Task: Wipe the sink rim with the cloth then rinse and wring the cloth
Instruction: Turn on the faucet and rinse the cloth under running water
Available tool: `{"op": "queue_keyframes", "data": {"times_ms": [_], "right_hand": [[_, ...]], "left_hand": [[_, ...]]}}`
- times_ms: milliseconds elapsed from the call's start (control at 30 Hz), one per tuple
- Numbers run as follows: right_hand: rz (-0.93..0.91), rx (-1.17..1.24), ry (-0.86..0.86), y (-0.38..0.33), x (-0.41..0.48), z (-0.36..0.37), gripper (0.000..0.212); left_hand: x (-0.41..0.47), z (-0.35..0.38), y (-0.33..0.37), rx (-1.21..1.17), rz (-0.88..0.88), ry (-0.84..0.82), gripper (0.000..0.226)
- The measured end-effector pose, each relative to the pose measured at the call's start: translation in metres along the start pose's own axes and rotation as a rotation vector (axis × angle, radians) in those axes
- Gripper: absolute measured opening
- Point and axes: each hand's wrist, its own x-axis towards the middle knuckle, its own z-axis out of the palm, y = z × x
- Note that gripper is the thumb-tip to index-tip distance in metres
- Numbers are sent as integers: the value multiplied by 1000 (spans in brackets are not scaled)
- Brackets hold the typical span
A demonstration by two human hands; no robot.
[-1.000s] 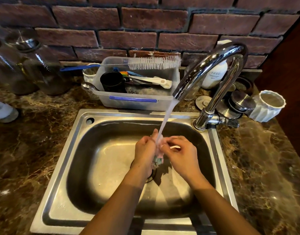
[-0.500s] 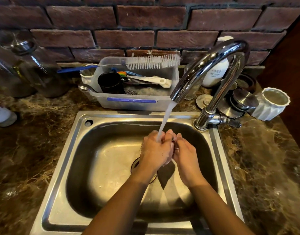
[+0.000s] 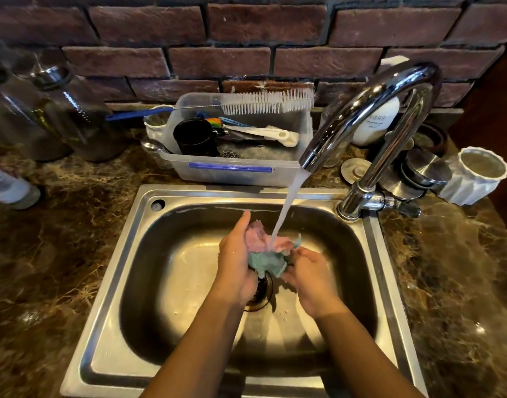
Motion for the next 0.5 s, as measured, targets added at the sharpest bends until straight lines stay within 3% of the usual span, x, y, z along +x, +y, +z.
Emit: {"op": "queue_keyframes", "data": {"times_ms": [67, 133, 267, 400, 500], "right_hand": [[75, 58, -73, -1, -4, 7, 27], [82, 101, -110, -3, -10, 15, 29], [-114, 52, -54, -9, -25, 36, 35], [-347, -305, 81, -9, -21, 44, 24], [-245, -402, 206, -14, -2, 32, 29]], "left_hand": [[0, -2, 0, -20, -38, -22, 63], [-2, 2, -2, 39, 1, 25, 52], [1, 5, -13, 409, 197, 230, 38], [-6, 12, -12, 81, 12, 129, 25], [-8, 18, -15, 62, 0, 72, 38]]}}
